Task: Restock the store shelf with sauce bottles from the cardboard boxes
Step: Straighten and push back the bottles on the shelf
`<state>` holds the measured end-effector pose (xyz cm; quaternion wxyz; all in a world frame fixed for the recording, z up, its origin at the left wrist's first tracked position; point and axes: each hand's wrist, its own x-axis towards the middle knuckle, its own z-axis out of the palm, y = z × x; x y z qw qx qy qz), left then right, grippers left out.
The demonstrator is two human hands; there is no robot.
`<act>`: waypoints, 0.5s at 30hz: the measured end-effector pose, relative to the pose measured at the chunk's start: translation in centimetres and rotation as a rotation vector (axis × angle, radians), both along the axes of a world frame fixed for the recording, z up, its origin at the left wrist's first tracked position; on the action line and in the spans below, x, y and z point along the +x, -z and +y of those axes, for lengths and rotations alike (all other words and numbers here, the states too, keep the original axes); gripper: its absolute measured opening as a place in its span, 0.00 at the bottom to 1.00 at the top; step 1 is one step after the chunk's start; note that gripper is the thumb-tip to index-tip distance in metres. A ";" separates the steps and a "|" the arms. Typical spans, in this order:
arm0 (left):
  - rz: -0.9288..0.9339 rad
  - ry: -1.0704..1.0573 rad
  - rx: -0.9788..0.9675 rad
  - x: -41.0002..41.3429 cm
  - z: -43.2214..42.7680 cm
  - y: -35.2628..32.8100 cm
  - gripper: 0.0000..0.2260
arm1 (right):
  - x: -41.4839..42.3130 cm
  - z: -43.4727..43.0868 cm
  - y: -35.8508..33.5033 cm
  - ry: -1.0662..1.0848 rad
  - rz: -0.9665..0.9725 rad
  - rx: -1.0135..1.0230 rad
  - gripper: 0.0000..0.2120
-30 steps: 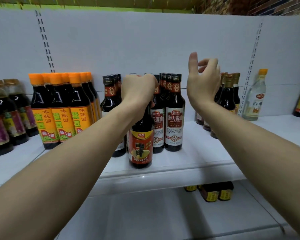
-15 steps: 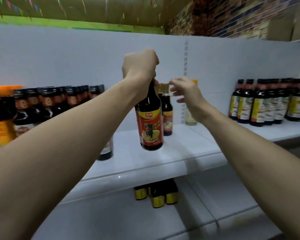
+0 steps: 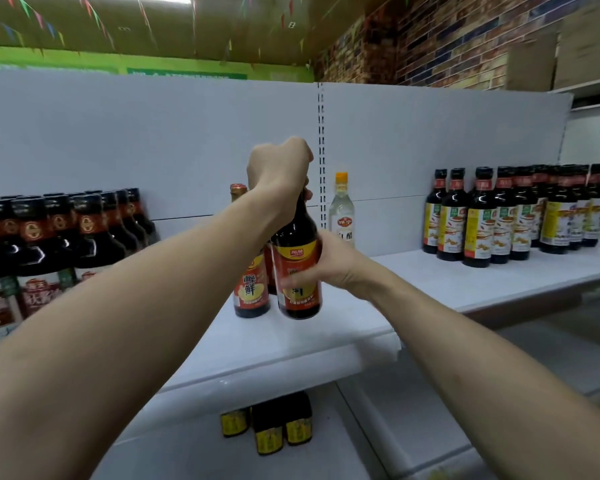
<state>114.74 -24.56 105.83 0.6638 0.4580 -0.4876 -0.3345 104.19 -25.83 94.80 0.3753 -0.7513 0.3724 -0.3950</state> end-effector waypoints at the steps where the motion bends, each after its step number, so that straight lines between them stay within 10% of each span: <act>1: -0.007 0.012 0.007 0.0 -0.8 0.3 0.04 | 0.1 -0.7 0.3 0.021 -0.007 -0.012 0.32; 15: -0.363 0.018 -0.052 0.6 -7.1 4.2 0.13 | -0.7 -7.3 3.6 0.048 0.011 0.041 0.34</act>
